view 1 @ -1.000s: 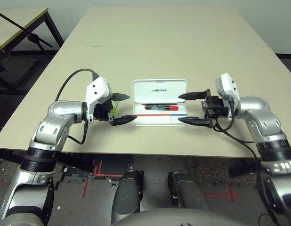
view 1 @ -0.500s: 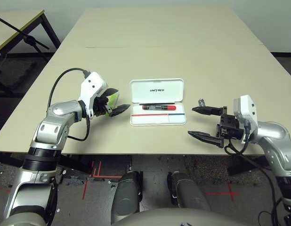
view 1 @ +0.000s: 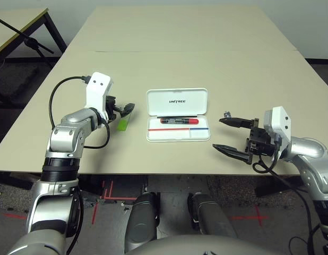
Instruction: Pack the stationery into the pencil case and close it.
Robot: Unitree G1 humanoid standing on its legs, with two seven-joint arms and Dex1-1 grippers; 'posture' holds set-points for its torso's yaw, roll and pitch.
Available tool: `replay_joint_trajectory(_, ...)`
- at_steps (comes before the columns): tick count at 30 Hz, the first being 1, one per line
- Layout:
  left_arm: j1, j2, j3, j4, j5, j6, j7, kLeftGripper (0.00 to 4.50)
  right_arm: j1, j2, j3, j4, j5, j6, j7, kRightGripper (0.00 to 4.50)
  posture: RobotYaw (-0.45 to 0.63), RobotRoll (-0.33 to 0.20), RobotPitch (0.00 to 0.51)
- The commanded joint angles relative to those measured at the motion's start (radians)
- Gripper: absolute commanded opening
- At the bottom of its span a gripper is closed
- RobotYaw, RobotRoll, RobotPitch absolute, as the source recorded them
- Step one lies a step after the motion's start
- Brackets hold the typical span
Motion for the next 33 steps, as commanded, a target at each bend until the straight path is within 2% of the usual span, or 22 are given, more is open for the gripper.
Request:
replay_joint_trajectory(1,0.002,-0.022,0.004,0.008,0.023,0.035,0.05,4.5,0.008,-0.007,-0.002,-0.002,-0.002,-0.009,-0.01,4.48,-0.08,0.0,0.128)
replay_joint_trajectory(10,0.025,-0.084,-0.001,0.042,0.068,0.036,0.159,4.5,0.003,-0.008,0.006,-0.008,-0.008,-0.009,-0.025,4.48,-0.09,0.0,0.129)
replay_joint_trajectory(19,0.046,-0.139,0.015,0.048,0.067,0.07,0.207,4.5,-0.01,-0.016,0.007,0.0,-0.015,-0.004,-0.028,4.48,-0.1,0.0,0.128)
replay_joint_trajectory(22,0.056,-0.143,0.022,0.035,0.063,0.081,0.21,3.91,-0.01,-0.018,0.007,-0.001,-0.014,-0.005,-0.028,4.5,-0.1,0.0,0.131)
replay_joint_trajectory(29,0.068,-0.096,0.026,-0.069,0.029,0.214,0.161,1.19,-0.03,-0.017,0.013,0.017,-0.021,-0.006,-0.029,4.5,-0.09,0.0,0.132)
replay_joint_trajectory(33,0.073,-0.019,-0.002,-0.139,-0.018,0.273,0.051,1.13,-0.039,-0.013,0.017,0.025,-0.021,-0.005,-0.026,4.5,-0.08,0.0,0.133)
